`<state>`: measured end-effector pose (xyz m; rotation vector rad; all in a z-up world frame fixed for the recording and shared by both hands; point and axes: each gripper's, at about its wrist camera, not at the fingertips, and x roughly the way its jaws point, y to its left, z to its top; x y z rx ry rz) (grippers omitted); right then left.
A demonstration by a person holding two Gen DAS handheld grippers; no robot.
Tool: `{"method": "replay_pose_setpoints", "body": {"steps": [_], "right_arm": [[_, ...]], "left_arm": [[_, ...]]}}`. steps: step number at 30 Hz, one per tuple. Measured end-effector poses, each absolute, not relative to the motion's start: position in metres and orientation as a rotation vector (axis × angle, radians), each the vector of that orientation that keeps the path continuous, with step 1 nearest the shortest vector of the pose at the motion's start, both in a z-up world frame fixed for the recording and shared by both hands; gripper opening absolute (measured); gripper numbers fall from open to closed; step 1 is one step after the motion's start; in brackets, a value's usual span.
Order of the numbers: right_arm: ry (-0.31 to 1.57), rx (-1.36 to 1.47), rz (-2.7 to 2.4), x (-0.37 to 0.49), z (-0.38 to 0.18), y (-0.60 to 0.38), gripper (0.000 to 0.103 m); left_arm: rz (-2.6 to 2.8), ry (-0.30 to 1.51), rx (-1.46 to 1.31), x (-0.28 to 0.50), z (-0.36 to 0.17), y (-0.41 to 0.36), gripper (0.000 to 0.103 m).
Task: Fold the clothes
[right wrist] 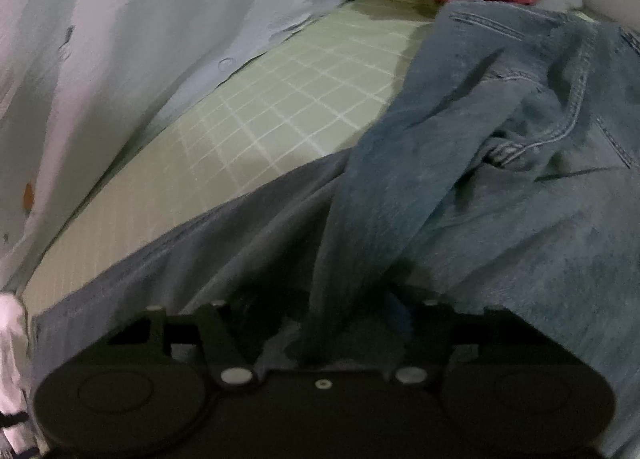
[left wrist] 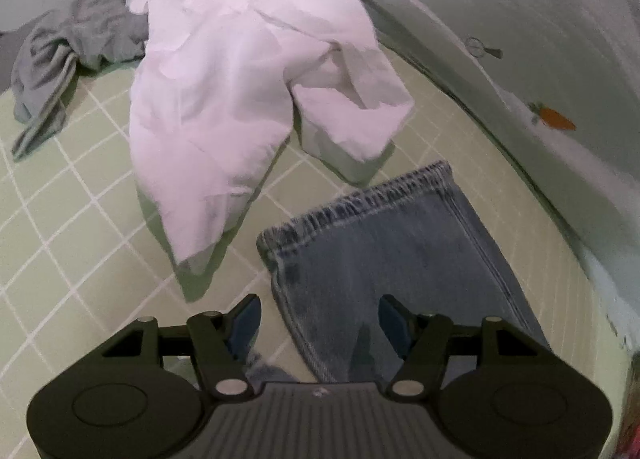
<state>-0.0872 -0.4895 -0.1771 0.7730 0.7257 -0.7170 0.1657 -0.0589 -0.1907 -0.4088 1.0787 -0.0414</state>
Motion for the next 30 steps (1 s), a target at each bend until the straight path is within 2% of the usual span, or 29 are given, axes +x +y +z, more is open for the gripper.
{"method": "replay_pose_setpoints", "body": {"steps": [3, 5, 6, 7, 8, 9, 12, 16, 25, 30], "right_arm": [[0.742, 0.778, -0.722, -0.085, -0.176, -0.494, 0.062], [0.745, 0.811, -0.736, -0.086, -0.175, -0.5, 0.047], [0.732, 0.856, -0.744, -0.089, -0.175, -0.504, 0.026], [0.713, 0.906, -0.745, -0.093, -0.175, -0.509, 0.017], [0.694, 0.955, -0.745, -0.097, -0.175, -0.513, 0.016], [0.674, 1.005, -0.744, -0.101, -0.176, -0.518, 0.01], [0.617, 1.079, -0.734, -0.111, -0.17, -0.525, 0.007], [0.532, 1.075, -0.7, -0.126, -0.15, -0.526, 0.006], [0.324, 1.008, -0.568, -0.155, -0.087, -0.519, 0.006], [0.3, 0.907, -0.492, -0.15, -0.055, -0.513, 0.006]], "left_arm": [[-0.025, 1.069, -0.394, 0.173, -0.197, -0.062, 0.068], [-0.035, 1.056, -0.378, 0.172, -0.198, -0.066, 0.065], [-0.04, 1.05, -0.37, 0.172, -0.198, -0.068, 0.049], [-0.045, 1.044, -0.361, 0.171, -0.198, -0.07, 0.034], [-0.05, 1.038, -0.353, 0.171, -0.198, -0.072, 0.011], [-0.055, 1.026, -0.353, 0.169, -0.195, -0.071, 0.011], [-0.068, 0.989, -0.354, 0.163, -0.185, -0.071, 0.011], [-0.098, 0.939, -0.359, 0.151, -0.161, -0.068, 0.01], [-0.073, 0.757, -0.39, 0.085, -0.063, -0.039, 0.009], [-0.02, 0.653, -0.397, 0.056, -0.018, -0.022, 0.009]]}}
